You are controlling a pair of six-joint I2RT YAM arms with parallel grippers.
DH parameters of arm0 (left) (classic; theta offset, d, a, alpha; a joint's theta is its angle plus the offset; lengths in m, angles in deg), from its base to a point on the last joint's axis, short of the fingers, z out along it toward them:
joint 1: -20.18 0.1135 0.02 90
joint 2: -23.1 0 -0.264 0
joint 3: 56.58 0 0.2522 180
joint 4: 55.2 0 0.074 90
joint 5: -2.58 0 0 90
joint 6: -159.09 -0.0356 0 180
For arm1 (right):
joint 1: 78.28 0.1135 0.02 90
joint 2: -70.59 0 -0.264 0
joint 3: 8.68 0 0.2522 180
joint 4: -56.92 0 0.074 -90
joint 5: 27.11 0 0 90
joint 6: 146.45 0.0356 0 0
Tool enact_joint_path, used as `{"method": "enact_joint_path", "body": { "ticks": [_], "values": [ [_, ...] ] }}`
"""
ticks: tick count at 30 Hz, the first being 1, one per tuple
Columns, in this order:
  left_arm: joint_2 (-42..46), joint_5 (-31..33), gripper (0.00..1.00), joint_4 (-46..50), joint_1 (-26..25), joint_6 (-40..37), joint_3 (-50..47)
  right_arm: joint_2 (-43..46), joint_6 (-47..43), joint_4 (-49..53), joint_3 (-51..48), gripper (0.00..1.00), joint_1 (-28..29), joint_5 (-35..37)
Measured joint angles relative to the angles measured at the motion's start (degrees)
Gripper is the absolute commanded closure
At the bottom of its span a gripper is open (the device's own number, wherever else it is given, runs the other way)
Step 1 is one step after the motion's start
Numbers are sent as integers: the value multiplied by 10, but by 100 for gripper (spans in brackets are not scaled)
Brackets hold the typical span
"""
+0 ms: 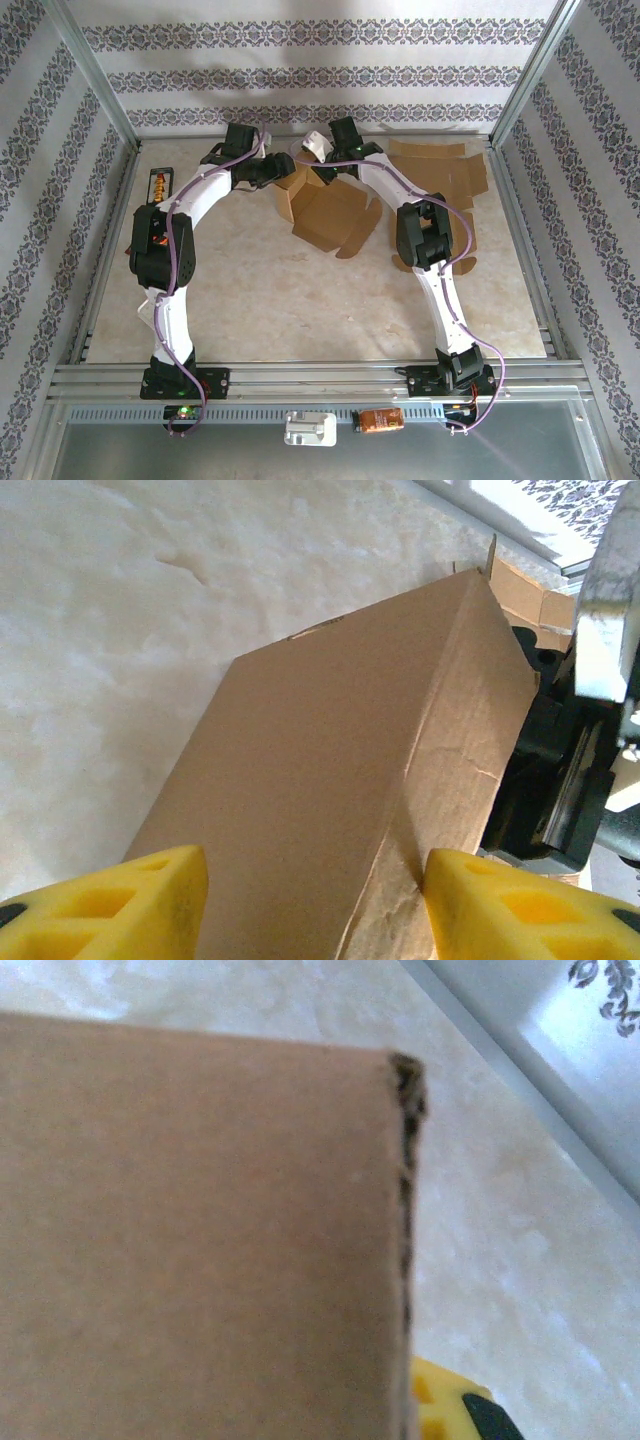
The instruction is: Fold the paper box
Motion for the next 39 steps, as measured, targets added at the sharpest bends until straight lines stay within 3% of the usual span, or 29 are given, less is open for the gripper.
{"method": "enact_joint_path", "body": {
  "ticks": [4, 9, 12, 18, 22, 26, 34, 36, 39],
  "values": [
    [8, -6, 17, -19, 5, 6, -21, 3, -11, 10, 1, 100, 0, 2],
    [120, -8, 8, -76, 24, 30, -155, 69, -96, 30, -49, 100, 12, 43],
    [247, 19, 7, -108, 49, 38, -238, 139, -218, 58, -75, 100, 30, 119],
    [469, 101, 6, -172, 60, 35, -341, 273, -568, 40, -171, 100, 104, 345],
    [525, 153, 6, -187, 60, 32, -410, 304, -719, 7, -262, 97, 148, 371],
    [539, 186, 6, -184, 61, 33, -474, 255, -823, -92, -343, 96, 191, 387],
    [561, 196, 6, -181, 61, 29, -505, 224, -899, -237, -497, 64, 244, 340],
    [559, 196, 7, -180, 59, 15, -506, 249, -885, -249, -518, 49, 244, 329],
    [544, 202, 8, -177, 46, -14, -504, 298, -836, -247, -533, 47, 243, 329]
  ]
}}
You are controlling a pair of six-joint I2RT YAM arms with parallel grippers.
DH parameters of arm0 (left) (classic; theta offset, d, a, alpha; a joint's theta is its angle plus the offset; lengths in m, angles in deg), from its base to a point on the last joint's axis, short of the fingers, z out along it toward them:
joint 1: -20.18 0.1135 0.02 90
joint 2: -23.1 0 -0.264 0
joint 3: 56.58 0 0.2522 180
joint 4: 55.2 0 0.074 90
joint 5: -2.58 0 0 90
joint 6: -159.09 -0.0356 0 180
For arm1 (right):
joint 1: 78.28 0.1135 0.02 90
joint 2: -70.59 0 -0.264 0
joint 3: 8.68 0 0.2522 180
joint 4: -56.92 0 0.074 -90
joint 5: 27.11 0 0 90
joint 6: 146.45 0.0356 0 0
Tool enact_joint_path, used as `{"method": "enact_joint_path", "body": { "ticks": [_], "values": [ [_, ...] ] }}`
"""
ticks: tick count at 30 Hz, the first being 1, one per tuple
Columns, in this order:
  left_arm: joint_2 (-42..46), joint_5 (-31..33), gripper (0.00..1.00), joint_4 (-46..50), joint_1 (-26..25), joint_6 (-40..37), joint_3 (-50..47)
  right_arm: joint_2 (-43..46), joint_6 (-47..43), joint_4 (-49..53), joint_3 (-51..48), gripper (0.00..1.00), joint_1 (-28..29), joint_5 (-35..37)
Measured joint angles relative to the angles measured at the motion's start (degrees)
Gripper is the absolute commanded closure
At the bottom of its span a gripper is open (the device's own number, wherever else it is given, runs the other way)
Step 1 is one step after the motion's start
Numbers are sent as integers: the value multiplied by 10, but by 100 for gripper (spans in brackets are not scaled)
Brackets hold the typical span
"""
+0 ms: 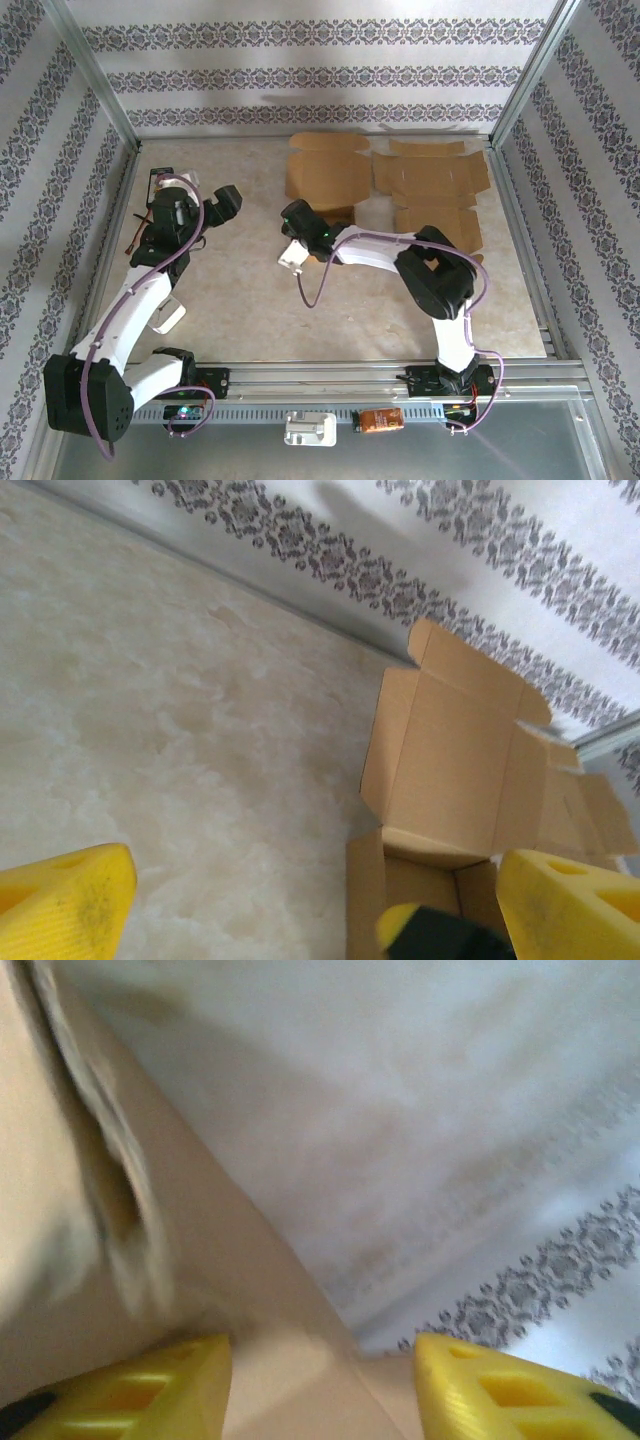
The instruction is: Fold the paper box
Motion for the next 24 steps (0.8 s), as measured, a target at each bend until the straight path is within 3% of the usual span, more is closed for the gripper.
{"method": "enact_joint_path", "body": {
  "ticks": [4, 8, 10, 12, 15, 18, 24],
  "values": [
    [-50, 9, 11, 24, -40, -21, 19, 59, 131, 6, 2, 44, 0, 12],
    [-136, -12, 13, 74, -67, -20, 90, 113, 419, 84, 30, 29, -22, -14],
    [-196, -39, 14, 95, -69, -21, 145, 142, 601, 130, 50, 21, -68, -86],
    [-261, -66, 14, 115, -69, -29, 205, 167, 791, 160, 69, 21, -153, -183],
    [-346, -95, 15, 152, -68, -52, 286, 161, 1001, 188, 103, 21, -275, -290],
    [-423, -122, 16, 183, -65, -81, 372, 113, 1119, 212, 143, 21, -338, -356],
    [-559, -189, 16, 203, -40, -121, 531, -43, 1213, 263, 247, 23, -356, -443]
  ]
}}
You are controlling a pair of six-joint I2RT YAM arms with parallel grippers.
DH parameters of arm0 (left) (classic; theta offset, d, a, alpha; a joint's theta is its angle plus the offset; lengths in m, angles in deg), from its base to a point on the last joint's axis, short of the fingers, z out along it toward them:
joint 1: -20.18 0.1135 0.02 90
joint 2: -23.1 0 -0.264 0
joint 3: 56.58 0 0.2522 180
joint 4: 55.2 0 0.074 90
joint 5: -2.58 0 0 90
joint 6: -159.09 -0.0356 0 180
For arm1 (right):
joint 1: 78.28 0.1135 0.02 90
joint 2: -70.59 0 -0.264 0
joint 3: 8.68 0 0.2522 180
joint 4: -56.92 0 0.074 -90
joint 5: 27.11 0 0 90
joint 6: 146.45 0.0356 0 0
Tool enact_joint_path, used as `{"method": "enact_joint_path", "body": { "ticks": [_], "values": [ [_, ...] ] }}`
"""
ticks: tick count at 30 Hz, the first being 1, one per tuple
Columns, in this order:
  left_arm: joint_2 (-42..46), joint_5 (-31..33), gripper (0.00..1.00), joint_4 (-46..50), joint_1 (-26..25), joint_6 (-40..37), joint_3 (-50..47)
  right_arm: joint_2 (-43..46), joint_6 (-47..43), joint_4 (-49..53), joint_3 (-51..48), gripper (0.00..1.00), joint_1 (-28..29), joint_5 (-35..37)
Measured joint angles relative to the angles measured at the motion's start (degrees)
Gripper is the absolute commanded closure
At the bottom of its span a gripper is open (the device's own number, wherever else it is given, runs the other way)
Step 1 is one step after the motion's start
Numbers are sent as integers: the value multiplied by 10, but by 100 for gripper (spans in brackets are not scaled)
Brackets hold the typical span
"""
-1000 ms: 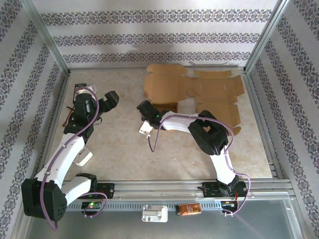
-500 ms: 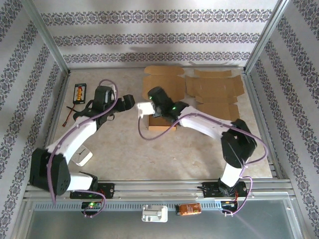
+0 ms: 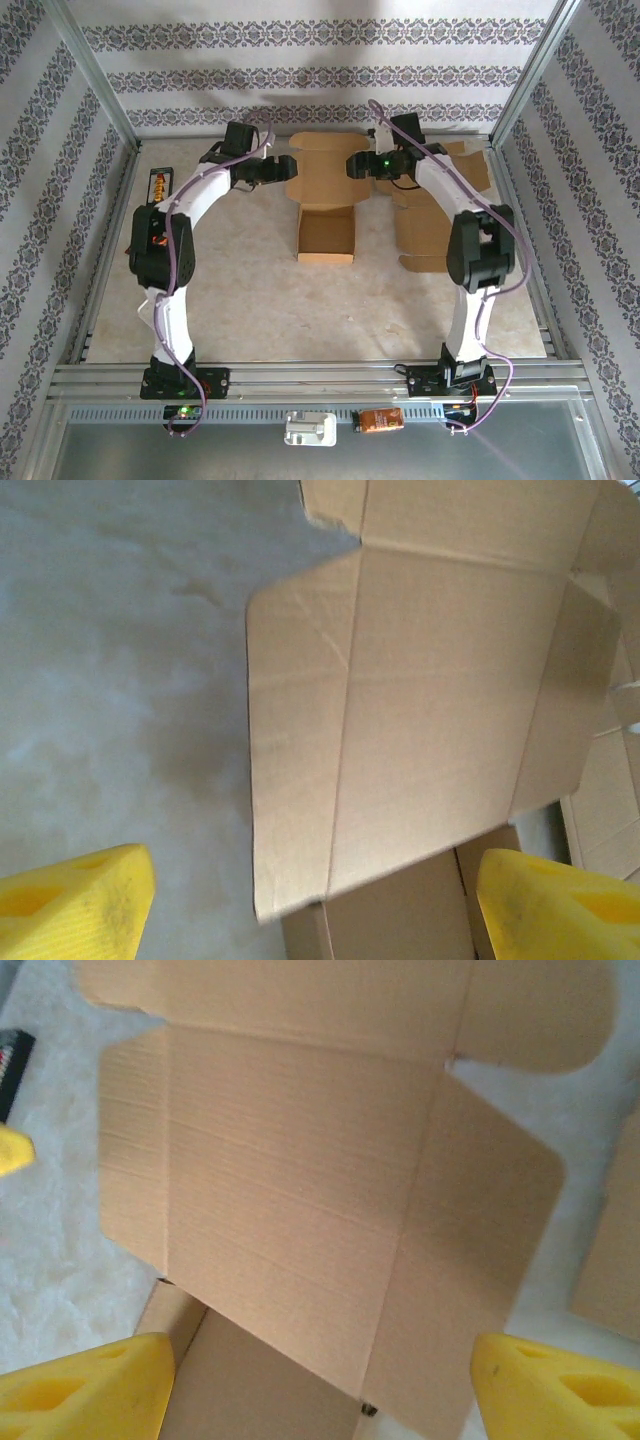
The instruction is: Fold the paper box
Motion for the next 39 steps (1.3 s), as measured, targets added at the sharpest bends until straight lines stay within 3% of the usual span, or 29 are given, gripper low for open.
{"method": "enact_joint_path", "body": {
  "ticks": [7, 13, 16, 22, 24, 31, 39],
  "values": [
    [-101, -48, 19, 21, 14, -21, 95, -65, 7, 49, 58, 22, 0, 8],
    [-138, -103, 36, 21, 14, -30, 120, -64, 7, 50, 59, 17, -3, 39],
    [-145, -116, 49, 21, 14, -32, 130, -59, 7, 46, 50, 17, -8, 41],
    [-148, -149, 86, 13, 14, -39, 138, -44, 6, 44, 45, 13, -22, 52],
    [-148, -163, 99, 6, 14, -47, 138, -35, 5, 43, 45, 3, -26, 54],
    [-133, -191, 100, -62, 12, -124, 86, -26, -41, 50, 78, 2, -47, 49],
    [-78, -226, 100, -194, 12, -205, -34, -26, -209, 104, 163, 2, -55, -20]
  ]
}}
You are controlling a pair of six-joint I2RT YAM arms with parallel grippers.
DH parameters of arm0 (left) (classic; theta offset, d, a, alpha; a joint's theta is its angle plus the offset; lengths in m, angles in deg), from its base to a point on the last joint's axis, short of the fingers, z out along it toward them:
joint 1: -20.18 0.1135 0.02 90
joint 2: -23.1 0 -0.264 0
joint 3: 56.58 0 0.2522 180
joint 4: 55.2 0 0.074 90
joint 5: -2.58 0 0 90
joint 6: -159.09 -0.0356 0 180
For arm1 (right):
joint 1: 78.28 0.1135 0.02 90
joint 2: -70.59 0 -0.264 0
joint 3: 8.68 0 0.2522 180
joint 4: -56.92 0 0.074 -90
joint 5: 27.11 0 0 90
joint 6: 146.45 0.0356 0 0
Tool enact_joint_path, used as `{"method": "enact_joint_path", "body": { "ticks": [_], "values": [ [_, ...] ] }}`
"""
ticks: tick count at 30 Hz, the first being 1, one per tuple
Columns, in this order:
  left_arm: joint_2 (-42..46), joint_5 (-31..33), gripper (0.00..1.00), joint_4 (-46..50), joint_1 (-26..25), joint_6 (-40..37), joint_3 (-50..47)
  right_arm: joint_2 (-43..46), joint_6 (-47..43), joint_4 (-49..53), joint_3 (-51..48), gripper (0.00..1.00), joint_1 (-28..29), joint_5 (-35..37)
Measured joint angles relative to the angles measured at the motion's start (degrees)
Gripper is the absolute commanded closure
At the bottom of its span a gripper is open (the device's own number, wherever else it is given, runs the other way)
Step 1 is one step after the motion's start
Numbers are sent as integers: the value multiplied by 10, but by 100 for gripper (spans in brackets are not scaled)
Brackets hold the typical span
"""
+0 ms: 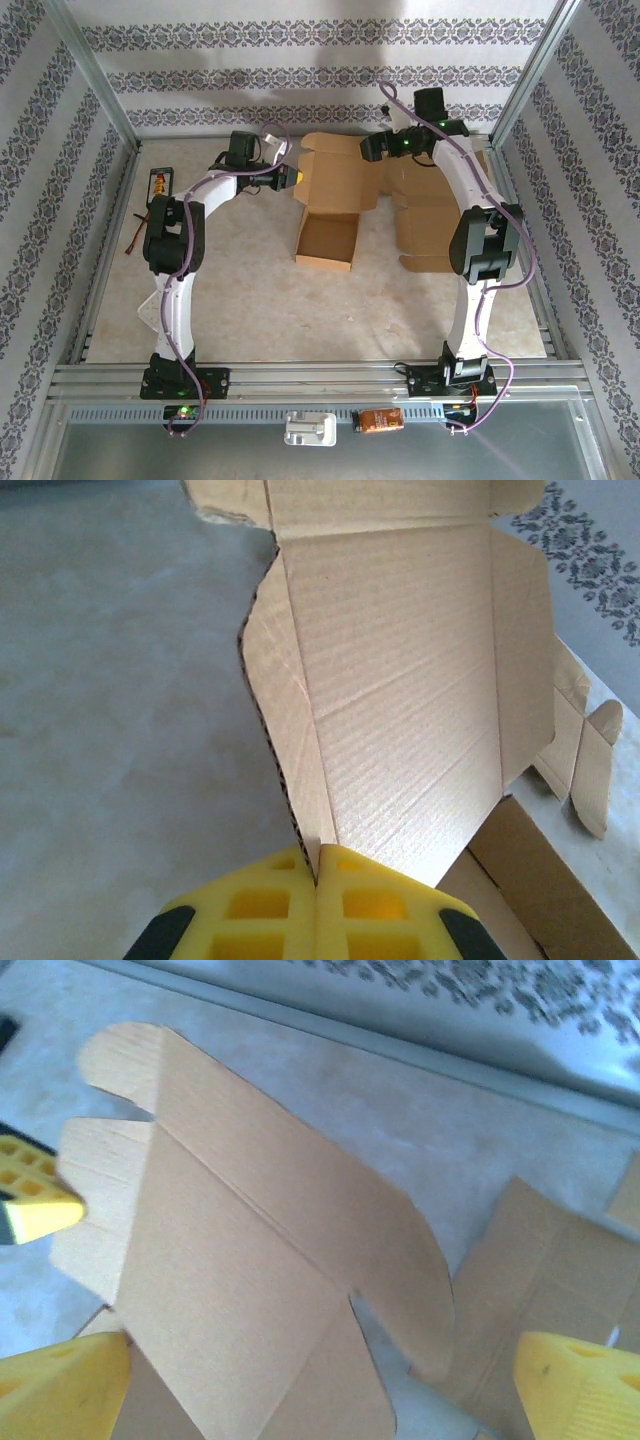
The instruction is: Fold the paper box
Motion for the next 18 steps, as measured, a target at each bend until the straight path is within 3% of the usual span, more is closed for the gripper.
{"method": "enact_joint_path", "body": {
  "ticks": [10, 18],
  "values": [
    [11, -22, 100, -82, -3, -55, -42, -69, -255, 188, 219, 6, 58, -9],
    [24, -24, 100, -94, -4, -85, -58, -125, -304, 250, 254, 4, 85, 12]
  ]
}}
